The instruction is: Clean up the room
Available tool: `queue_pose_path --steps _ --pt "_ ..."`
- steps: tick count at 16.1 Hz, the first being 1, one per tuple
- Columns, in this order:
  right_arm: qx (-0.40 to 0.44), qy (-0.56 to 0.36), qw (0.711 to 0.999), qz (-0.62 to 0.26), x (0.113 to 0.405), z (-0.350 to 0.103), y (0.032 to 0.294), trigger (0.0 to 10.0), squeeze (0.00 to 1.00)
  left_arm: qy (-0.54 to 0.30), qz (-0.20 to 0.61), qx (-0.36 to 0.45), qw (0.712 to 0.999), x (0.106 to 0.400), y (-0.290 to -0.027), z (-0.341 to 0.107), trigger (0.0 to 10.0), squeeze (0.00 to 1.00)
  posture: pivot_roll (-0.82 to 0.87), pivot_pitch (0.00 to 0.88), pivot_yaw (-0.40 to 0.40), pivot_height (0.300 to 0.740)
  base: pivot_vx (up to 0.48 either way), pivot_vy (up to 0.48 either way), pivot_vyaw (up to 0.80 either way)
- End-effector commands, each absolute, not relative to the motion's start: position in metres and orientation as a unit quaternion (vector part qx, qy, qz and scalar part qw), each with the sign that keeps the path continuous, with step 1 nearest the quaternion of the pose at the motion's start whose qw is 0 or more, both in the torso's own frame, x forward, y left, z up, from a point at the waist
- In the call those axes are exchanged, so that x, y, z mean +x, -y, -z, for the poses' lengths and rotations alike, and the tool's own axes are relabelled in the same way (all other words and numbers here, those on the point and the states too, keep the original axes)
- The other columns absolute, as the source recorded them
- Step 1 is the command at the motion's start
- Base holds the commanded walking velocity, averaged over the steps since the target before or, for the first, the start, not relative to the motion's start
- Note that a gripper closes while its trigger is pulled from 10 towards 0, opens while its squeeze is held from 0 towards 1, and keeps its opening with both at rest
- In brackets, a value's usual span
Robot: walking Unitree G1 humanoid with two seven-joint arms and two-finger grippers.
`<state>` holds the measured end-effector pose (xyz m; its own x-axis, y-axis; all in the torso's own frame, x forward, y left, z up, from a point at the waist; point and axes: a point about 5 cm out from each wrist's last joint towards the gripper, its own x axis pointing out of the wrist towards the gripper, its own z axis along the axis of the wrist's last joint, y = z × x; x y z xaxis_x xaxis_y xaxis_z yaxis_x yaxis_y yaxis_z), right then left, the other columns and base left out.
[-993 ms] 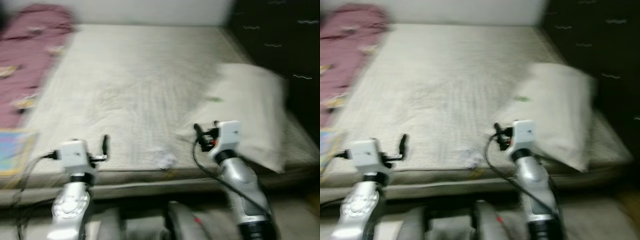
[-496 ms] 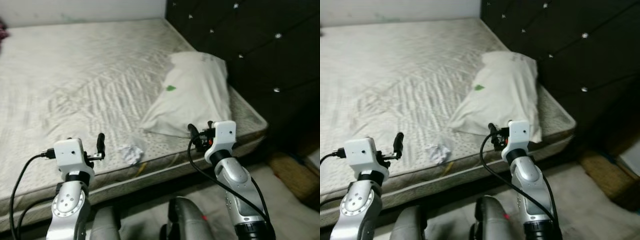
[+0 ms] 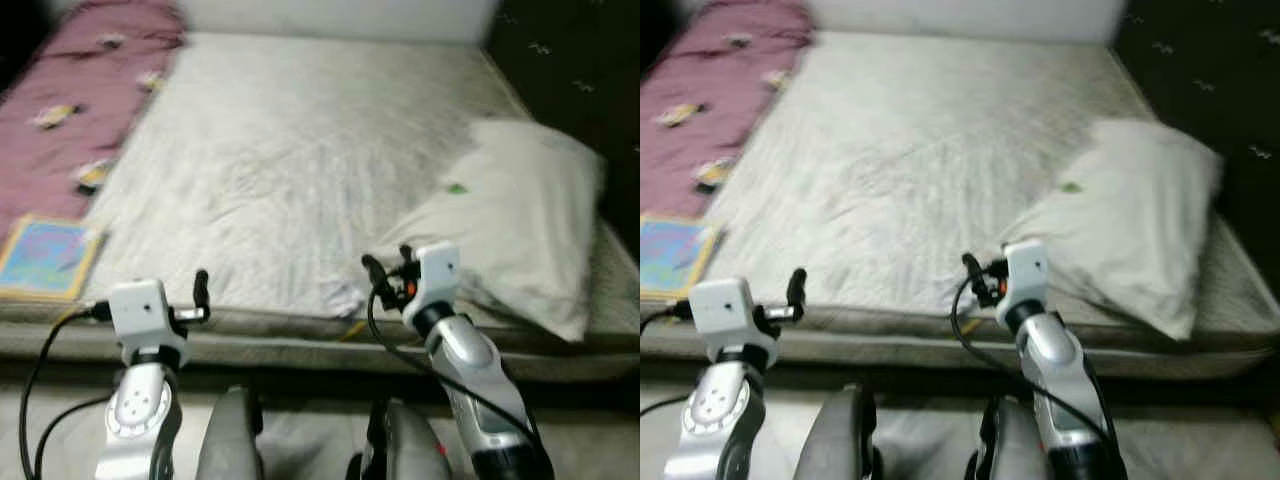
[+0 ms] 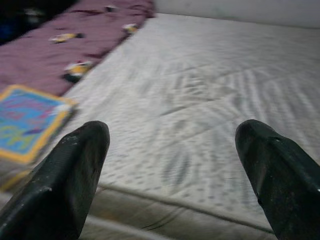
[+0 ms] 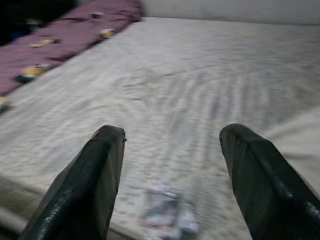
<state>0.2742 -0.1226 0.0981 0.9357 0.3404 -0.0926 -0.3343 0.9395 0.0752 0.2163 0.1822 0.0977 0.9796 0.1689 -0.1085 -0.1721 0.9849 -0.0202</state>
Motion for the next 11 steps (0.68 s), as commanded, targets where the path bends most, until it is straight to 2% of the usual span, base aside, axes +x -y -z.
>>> queue_pose_path --steps 1,10,11 --pt "0.036 -0.061 0.982 -0.175 0.2768 -0.0980 0.1231 10.0 0.00 -0.046 -0.082 -0.015 0.995 0.2156 -0.1820 -0.1022 10.0 0.00 0.02 0.066 -0.038 0.634 0.000 0.000 0.00" --pt "0.039 -0.059 0.980 -0.186 0.2745 -0.1005 0.1213 10.0 0.00 -0.048 -0.075 -0.021 0.996 0.2136 -0.1806 -0.1033 10.0 0.00 0.03 0.076 -0.038 0.634 0.000 0.000 0.00" --pt "0.040 -0.059 0.980 -0.187 0.2743 -0.1005 0.1208 10.0 0.00 -0.050 -0.077 -0.021 0.996 0.2137 -0.1809 -0.1029 10.0 0.00 0.03 0.076 -0.039 0.619 0.000 0.000 0.00"
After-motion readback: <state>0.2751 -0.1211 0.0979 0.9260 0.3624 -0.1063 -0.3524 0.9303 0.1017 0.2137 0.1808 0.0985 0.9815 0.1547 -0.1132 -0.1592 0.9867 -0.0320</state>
